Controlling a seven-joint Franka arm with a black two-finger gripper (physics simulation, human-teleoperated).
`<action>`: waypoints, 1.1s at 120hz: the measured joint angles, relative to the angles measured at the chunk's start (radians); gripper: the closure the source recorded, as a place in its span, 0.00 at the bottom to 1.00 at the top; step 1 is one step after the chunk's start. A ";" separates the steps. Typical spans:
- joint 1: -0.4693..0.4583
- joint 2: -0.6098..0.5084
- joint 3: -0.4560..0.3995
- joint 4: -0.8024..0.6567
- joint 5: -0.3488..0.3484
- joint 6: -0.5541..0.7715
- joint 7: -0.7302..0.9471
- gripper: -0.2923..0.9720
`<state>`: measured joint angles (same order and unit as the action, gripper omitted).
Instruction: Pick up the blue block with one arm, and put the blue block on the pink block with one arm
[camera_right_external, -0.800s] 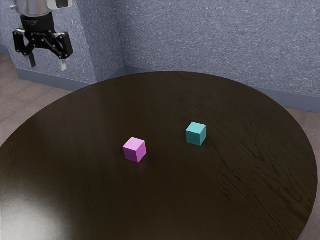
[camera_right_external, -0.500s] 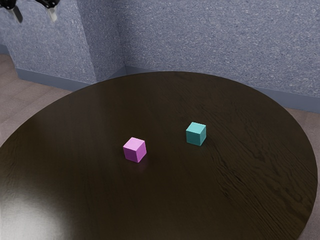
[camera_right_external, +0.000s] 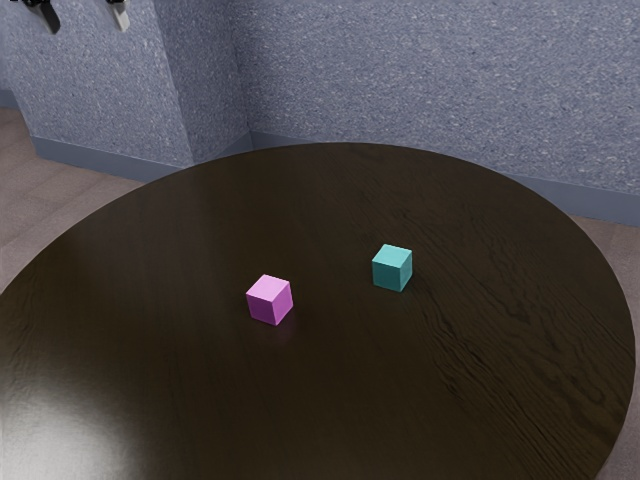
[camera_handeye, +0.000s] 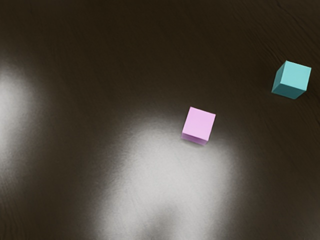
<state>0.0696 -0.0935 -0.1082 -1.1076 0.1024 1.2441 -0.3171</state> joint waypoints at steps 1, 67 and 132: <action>0.000 0.004 0.000 0.000 0.000 0.001 0.000 0.23; -0.001 -0.270 0.037 -0.939 -0.062 0.349 -0.005 0.23; -0.003 0.427 -0.104 -0.528 -0.069 0.694 -0.001 0.23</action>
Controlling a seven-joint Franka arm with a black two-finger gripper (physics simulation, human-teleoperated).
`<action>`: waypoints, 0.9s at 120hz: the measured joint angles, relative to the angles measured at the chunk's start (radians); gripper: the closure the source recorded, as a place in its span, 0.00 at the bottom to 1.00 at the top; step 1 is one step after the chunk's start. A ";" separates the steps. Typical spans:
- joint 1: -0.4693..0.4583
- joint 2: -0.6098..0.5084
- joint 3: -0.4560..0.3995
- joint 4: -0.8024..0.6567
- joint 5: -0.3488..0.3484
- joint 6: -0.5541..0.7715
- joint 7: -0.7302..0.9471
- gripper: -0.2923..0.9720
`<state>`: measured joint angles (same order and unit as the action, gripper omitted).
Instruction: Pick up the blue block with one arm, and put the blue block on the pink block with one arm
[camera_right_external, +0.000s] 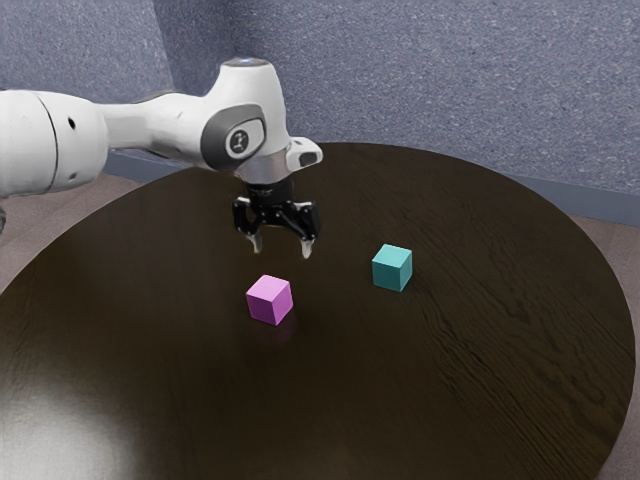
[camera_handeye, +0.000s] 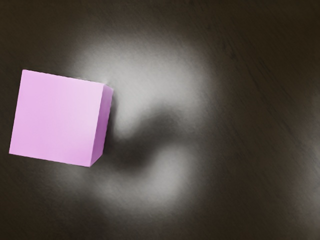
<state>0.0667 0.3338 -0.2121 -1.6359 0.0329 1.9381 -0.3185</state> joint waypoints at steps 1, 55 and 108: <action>0.000 0.009 -0.001 0.010 -0.001 0.000 -0.002 0.23; -0.070 0.514 -0.099 0.593 0.220 0.051 -0.058 0.23; -0.128 0.776 -0.103 0.864 0.268 0.173 0.026 0.23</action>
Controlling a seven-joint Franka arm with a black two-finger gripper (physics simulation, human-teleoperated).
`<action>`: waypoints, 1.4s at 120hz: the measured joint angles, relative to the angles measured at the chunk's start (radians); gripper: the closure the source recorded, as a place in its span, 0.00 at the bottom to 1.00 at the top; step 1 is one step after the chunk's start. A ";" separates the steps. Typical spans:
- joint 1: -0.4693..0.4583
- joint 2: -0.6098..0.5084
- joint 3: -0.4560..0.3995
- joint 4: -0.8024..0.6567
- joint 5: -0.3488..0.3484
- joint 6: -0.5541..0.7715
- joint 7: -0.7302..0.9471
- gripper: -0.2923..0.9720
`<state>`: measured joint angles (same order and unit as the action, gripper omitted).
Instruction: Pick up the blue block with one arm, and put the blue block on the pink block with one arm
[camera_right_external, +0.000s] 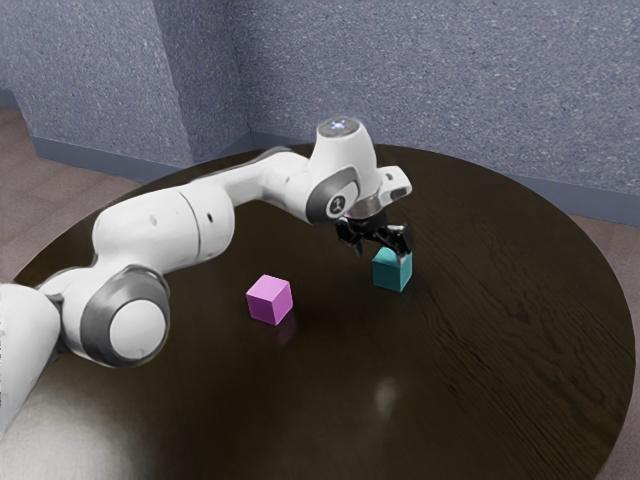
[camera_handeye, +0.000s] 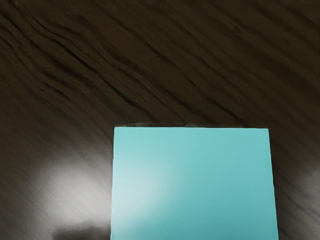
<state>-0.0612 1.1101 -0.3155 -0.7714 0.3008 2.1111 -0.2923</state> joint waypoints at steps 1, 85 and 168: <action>0.000 0.001 0.000 0.001 0.000 0.002 0.002 0.23; -0.003 0.048 -0.023 0.016 0.041 0.105 0.146 0.23; 0.006 0.067 -0.028 0.016 0.035 0.120 0.201 0.23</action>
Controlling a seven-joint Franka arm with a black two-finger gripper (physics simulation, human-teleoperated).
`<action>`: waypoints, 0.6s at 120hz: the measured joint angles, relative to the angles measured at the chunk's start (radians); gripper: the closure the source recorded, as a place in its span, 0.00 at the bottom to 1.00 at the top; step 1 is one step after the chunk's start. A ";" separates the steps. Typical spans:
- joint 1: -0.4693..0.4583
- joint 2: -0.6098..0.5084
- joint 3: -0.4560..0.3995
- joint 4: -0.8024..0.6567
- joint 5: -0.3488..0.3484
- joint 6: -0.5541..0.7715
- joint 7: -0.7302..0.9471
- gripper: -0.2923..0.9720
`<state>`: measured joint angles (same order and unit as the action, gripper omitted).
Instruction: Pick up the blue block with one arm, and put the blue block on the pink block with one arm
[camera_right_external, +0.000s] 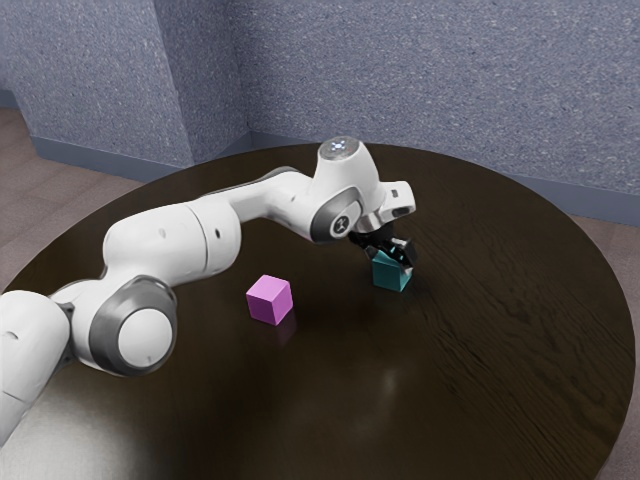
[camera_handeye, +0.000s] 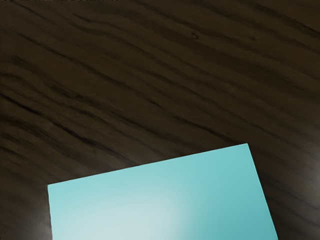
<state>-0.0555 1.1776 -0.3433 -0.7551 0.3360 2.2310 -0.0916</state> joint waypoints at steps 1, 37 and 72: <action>0.000 0.000 0.000 0.000 0.000 0.000 0.000 0.23; 0.003 0.003 -0.003 0.000 -0.001 0.001 0.009 0.31; 0.005 0.008 -0.003 -0.001 -0.002 0.005 0.012 0.39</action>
<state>-0.0508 1.1851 -0.3466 -0.7560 0.3342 2.2365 -0.0796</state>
